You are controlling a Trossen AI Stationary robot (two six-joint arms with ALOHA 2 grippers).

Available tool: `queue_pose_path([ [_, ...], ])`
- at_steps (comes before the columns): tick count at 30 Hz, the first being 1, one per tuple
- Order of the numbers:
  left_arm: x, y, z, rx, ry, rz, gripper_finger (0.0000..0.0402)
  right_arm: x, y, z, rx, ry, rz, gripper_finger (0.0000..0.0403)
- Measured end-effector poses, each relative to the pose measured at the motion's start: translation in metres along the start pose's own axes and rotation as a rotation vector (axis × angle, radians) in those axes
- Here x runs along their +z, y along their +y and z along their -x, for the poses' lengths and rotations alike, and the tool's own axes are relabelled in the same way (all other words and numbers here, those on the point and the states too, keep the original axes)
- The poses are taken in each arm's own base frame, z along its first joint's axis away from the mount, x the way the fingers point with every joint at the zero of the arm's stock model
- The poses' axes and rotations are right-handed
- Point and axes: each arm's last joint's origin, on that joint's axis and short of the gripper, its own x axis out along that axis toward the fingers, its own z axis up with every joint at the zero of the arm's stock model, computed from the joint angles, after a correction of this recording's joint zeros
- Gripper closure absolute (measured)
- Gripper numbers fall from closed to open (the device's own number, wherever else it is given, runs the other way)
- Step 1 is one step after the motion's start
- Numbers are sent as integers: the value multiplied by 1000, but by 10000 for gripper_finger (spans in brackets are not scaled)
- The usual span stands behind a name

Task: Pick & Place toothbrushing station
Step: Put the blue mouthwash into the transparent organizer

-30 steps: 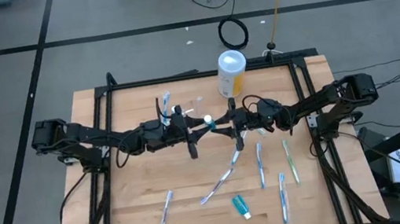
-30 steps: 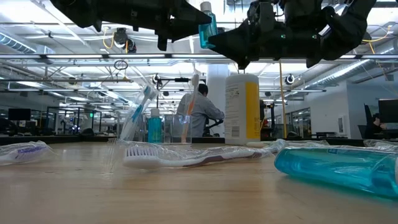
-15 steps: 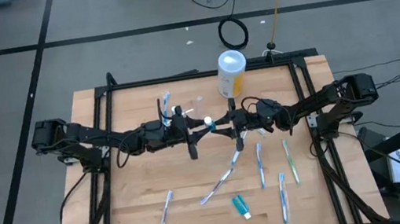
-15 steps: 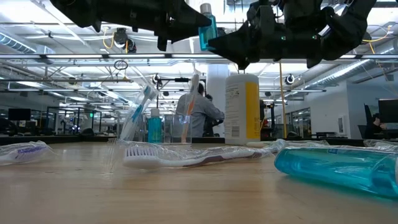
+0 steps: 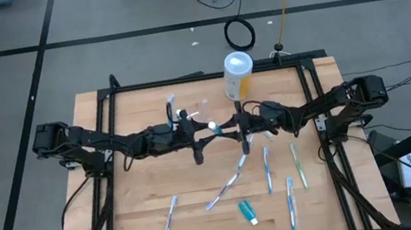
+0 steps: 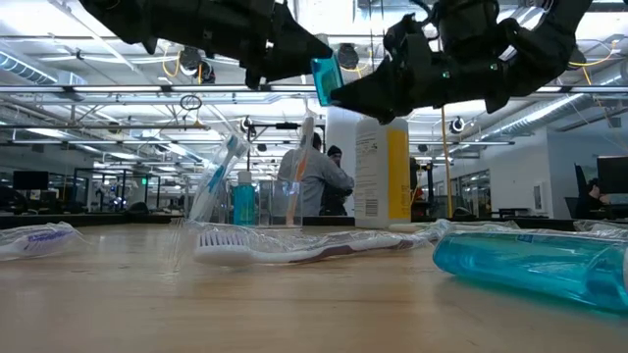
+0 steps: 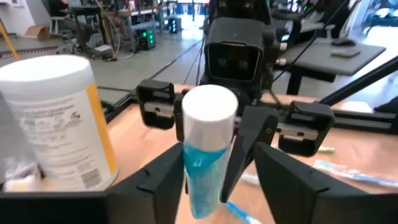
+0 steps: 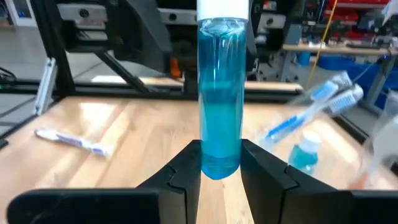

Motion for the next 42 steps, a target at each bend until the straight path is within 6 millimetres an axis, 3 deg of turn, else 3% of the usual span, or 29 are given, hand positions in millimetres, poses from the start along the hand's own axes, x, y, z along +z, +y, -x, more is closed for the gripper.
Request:
queue_pose_path([
  [7, -7, 5, -1, 48, 69, -21, 151, -12, -5, 2, -14, 125, 10, 312],
  [18, -9, 13, -2, 15, 101, -25, 148, -15, -3, 2, 45, 153, 30, 312],
  [25, -6, 14, -3, -86, 69, -2, 197, -15, -3, 2, 44, 152, 23, 312],
  [34, -6, 15, -3, -84, 70, -2, 271, -15, -3, 2, 45, 153, 23, 312],
  [42, -6, 15, -3, -78, 70, -3, 286, -16, -3, 2, 44, 153, 21, 312],
])
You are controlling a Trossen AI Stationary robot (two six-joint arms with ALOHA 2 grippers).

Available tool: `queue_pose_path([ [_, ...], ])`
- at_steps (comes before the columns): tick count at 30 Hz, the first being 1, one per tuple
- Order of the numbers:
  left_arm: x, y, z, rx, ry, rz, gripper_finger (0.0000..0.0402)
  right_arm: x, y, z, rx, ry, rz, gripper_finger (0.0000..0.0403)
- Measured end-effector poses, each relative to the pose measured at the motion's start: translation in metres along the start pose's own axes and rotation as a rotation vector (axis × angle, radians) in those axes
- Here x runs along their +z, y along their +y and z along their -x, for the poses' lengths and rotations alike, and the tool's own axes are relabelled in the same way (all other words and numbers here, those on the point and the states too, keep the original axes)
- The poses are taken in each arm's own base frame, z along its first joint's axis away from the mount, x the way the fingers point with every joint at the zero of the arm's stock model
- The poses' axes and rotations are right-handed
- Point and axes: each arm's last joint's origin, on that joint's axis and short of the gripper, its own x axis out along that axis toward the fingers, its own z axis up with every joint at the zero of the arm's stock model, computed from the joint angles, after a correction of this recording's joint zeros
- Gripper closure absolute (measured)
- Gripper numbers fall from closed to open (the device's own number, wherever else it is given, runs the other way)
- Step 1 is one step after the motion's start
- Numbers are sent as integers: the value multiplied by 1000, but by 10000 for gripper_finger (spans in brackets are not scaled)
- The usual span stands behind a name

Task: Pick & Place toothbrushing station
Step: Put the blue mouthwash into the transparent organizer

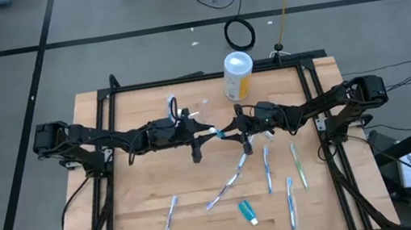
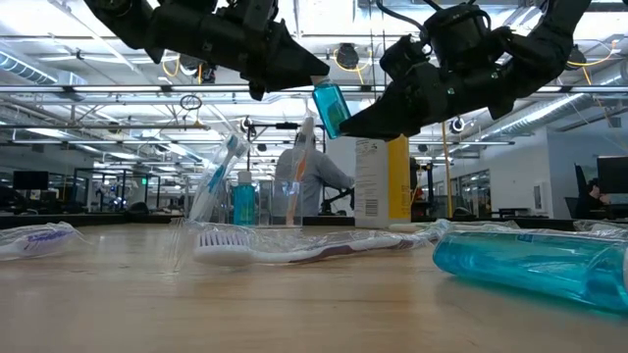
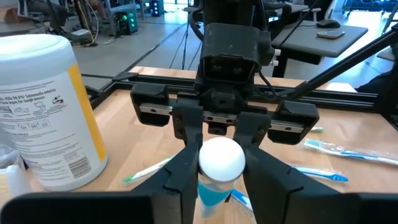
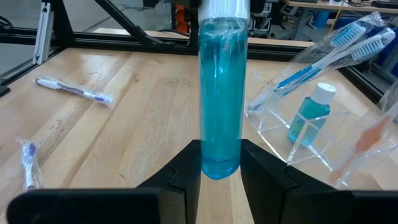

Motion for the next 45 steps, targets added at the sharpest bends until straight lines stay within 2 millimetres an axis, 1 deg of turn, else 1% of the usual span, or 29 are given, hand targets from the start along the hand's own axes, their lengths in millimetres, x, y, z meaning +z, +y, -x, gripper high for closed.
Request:
queue_pose_path([
  [5, 0, 1, 0, 10, 0, -5, 288, 0, 0, 0, -1, 0, 0, 308],
  [10, -1, 5, 0, 23, 8, 12, 296, 0, 0, 0, -5, 1, 0, 291],
  [19, -4, 8, 0, 37, 44, 46, 297, 0, 0, 0, -4, 5, -31, 265],
  [23, -9, 11, 1, 117, 97, 36, 297, -1, 0, 0, -4, 7, -31, 262],
  [27, -5, 14, 10, 219, 129, 26, 297, -2, 0, 0, -3, 19, -33, 263],
  [30, -1, 17, 20, 288, 163, 35, 297, -3, 0, 0, -2, 30, -34, 265],
  [35, 9, 21, 42, 392, 181, 97, 297, -3, 0, 0, -2, 37, -35, 264],
  [37, 9, 22, 50, 418, 209, 122, 297, -3, 0, 0, -2, 37, -35, 264],
  [42, 5, 27, 55, 507, 247, 164, 297, -4, 0, 0, -1, 43, -37, 267],
  [45, 1, 33, 52, 556, 249, 219, 297, -4, 0, 0, -1, 44, -37, 268],
])
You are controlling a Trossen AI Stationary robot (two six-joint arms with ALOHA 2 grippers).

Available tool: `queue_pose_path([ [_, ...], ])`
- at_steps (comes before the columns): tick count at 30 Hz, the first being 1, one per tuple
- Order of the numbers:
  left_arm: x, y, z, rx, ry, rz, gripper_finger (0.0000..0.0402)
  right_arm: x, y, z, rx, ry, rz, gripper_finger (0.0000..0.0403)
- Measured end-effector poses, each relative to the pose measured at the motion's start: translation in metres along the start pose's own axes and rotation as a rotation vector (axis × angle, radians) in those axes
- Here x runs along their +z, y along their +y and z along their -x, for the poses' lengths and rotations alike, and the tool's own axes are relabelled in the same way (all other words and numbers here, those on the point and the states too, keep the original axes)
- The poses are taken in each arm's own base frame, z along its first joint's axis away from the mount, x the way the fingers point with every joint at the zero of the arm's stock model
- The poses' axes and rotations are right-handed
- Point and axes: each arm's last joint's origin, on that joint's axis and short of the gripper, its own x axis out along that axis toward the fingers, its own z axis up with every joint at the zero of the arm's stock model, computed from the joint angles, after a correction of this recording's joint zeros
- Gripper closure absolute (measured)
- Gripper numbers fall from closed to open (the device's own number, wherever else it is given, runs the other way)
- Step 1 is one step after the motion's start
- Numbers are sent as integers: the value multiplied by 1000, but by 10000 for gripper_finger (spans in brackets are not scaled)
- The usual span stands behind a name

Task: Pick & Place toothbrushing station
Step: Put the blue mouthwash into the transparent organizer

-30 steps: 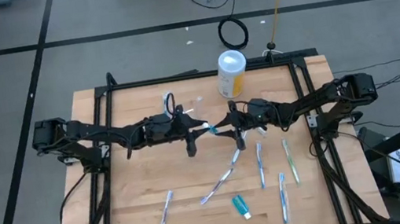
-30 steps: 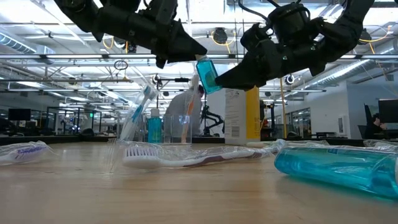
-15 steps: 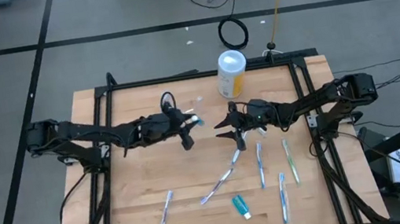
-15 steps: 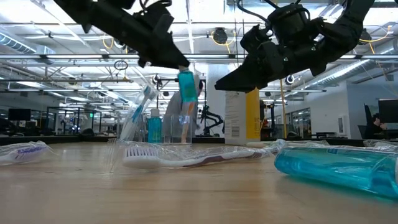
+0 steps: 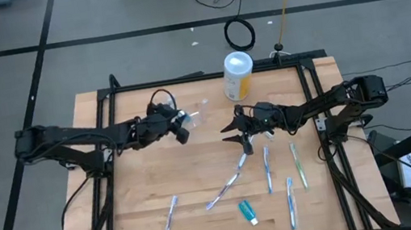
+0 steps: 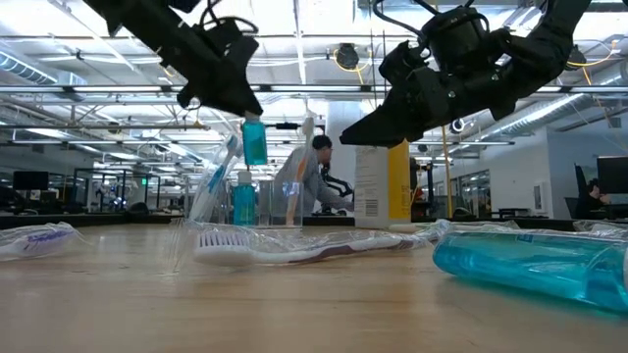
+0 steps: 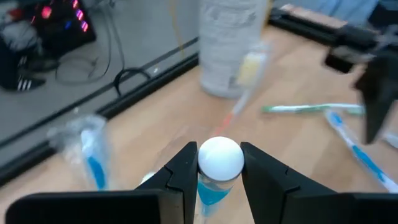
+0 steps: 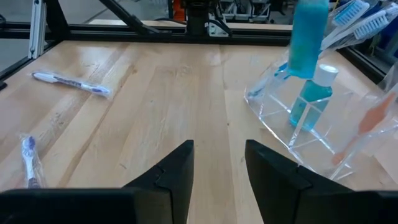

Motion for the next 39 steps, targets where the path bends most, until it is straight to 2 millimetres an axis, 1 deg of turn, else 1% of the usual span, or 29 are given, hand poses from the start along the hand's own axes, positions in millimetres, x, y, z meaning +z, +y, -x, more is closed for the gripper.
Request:
queue_pose_path([
  [3, -1, 6, -7, 38, 15, 45, 297, 0, 0, 0, 0, 2, 0, 266],
  [7, -5, 12, -15, 85, 50, 52, 297, -1, 0, 0, 0, 7, -1, 268],
  [11, -10, 14, -25, 102, 71, 66, 297, -1, 0, 0, 0, 7, -1, 268],
  [15, -18, 16, -37, 122, 116, 65, 297, -1, 0, 0, 0, 7, -1, 270],
  [20, -25, 17, -46, 116, 162, 80, 297, -1, 0, 0, 0, 7, -1, 269],
  [26, -27, 20, -49, 139, 177, 136, 297, -1, 0, 0, 0, 6, 1, 271],
  [29, -28, 21, -49, 143, 187, 134, 297, -1, 0, 0, 0, 5, 2, 272],
  [36, -33, 22, -48, 159, 228, 151, 266, 0, 0, 0, 0, -1, 4, 271],
  [39, -33, 23, -48, 165, 232, 149, 262, 0, 0, 0, 0, -2, 8, 271],
])
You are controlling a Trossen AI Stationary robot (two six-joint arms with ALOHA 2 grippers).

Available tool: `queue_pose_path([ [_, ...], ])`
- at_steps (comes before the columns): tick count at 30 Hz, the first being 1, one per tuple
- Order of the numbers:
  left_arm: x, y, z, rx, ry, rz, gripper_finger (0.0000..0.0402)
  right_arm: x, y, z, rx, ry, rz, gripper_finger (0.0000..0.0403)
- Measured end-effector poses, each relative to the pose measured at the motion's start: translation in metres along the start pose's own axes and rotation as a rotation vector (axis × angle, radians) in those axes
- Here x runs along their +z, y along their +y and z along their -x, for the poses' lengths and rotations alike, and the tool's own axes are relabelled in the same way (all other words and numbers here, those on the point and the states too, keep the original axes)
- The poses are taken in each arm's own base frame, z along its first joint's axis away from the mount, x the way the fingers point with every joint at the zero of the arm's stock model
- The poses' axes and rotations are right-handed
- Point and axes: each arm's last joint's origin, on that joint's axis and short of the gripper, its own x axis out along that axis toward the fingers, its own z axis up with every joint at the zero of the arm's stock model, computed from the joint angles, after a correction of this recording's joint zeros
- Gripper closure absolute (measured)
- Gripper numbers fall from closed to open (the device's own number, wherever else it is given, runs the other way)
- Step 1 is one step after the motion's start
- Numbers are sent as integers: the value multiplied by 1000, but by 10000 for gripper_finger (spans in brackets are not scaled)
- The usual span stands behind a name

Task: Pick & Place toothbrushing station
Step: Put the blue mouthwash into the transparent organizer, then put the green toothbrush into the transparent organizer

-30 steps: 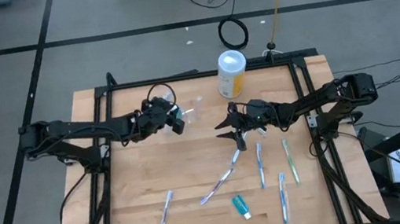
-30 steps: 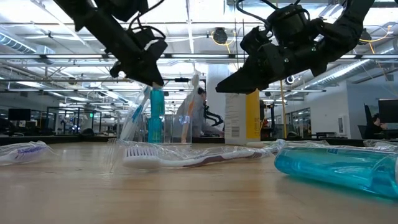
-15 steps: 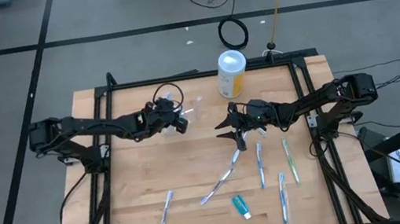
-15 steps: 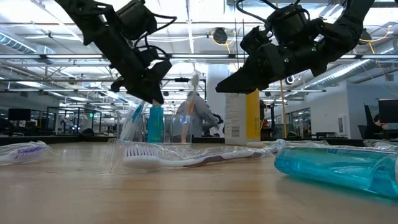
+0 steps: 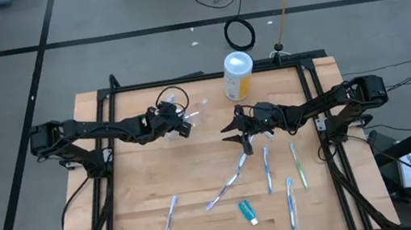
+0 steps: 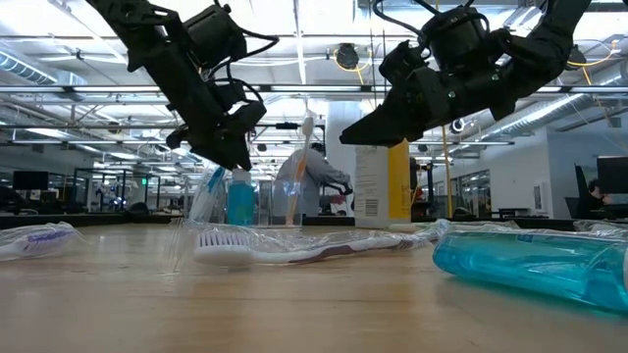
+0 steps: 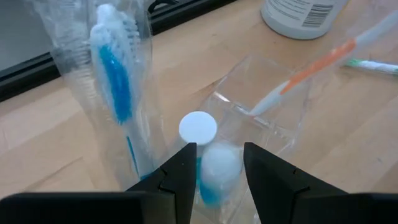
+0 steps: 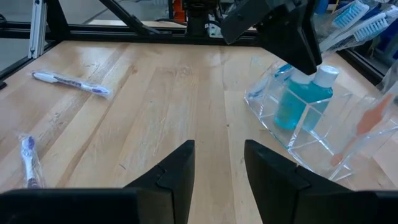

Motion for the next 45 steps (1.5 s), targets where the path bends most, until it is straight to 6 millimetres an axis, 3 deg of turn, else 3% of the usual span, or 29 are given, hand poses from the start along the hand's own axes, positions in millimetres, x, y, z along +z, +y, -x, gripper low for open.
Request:
queue_pose_path([
  [14, 3, 0, 4, -17, -19, -26, 259, 0, 0, 0, 0, 0, 25, 271],
  [21, 13, -10, 21, -193, -65, -4, 259, 0, 0, 0, 0, 0, 26, 271],
  [27, 15, -28, 31, -430, -90, -83, 259, 0, 0, 0, 0, 1, 26, 271],
  [34, 13, -37, 37, -482, -122, -112, 259, -9, -6, 4, -86, 119, -4, 271],
  [39, 12, -37, 37, -477, -117, -133, 259, -22, -15, 15, -111, 312, -49, 271],
  [45, 9, -35, 36, -461, -87, -148, 259, -17, -19, 50, -273, 472, -152, 271],
])
